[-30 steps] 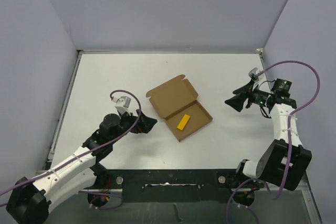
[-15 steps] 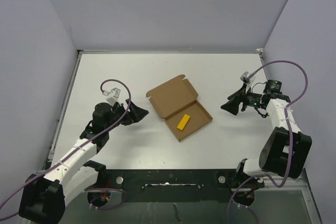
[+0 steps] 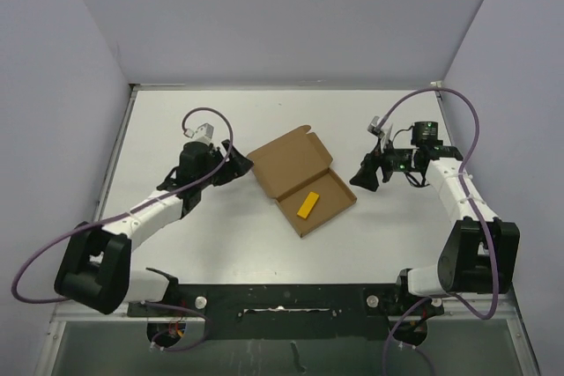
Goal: Fold the paper box
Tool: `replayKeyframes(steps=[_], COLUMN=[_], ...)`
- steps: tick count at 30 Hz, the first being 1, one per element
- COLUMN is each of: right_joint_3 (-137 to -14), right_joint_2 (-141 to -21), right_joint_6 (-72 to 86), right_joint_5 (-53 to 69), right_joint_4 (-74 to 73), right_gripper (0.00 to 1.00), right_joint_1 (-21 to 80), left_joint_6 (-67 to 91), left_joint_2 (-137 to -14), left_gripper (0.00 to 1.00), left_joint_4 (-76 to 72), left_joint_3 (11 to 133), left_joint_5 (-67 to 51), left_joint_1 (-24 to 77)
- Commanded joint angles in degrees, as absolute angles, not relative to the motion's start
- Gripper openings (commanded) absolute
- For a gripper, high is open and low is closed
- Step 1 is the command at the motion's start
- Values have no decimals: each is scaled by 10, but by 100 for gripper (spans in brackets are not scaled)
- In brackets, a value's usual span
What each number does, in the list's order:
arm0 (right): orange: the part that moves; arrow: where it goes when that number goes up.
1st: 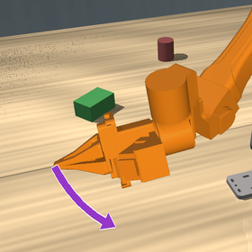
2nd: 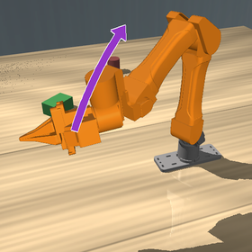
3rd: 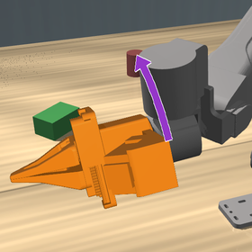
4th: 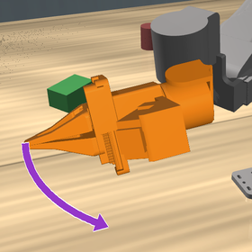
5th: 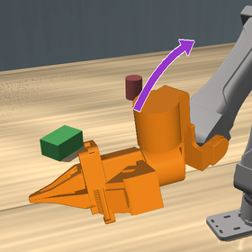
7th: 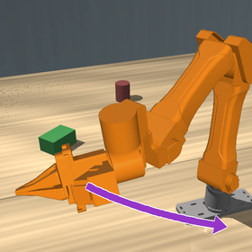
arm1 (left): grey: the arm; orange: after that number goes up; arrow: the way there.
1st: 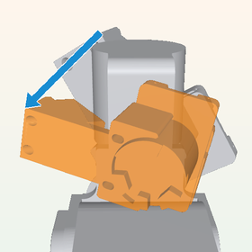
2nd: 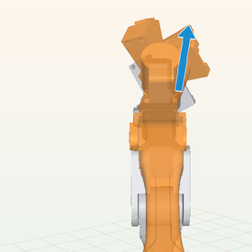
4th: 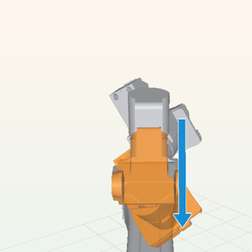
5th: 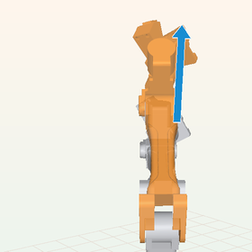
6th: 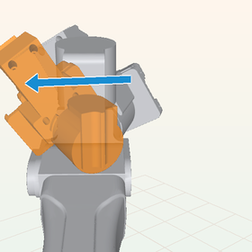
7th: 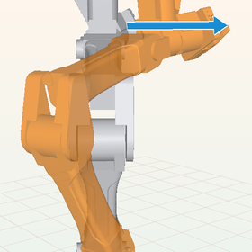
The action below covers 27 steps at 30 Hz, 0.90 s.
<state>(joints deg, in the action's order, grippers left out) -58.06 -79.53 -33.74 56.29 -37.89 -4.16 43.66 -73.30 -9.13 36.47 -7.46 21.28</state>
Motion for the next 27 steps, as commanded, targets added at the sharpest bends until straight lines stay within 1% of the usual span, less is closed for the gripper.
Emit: replayKeyframes(steps=[1,5,6,8,11,13,17,19,25,27], right_joint_3=[-606,-602,-603,-605,-603,-604,-603,-603,-602,-601], right_joint_2=[-783,-773,-772,-771,-767,-769,-769,-769,-765,-765], right_joint_6=[-297,-286,-283,-281,-279,-281,-278,-276,-269,-266], right_joint_5=[517,511,511,512,512,511,529,532,543,549], right_joint_4=[-369,-363,-362,-362,-357,-358,-361,-361,-361,-360], right_gripper=[78,78,78,78,78,78,78,78,78,79], right_joint_1=[-26,-19,-19,-18,-12,-6,2,7,-3,-7], left_joint_6=[453,465,476,492,500,499,510,520,527,523], left_joint_2=[-800,-845,-858,-879,-894,-897,-906,-916,-941,-944], left_gripper=[69,69,67,61,60,52,52,48,44,41], left_joint_4=[-137,-168,-168,-151,-125,-125,-118,-132,-135,-137], left_joint_3=[411,429,437,447,470,469,474,475,482,482], left_joint_5=[-59,-41,-44,-46,-15,8,27,24,38,41], left_joint_1=[234,264,266,267,268,270,275,278,285,284])
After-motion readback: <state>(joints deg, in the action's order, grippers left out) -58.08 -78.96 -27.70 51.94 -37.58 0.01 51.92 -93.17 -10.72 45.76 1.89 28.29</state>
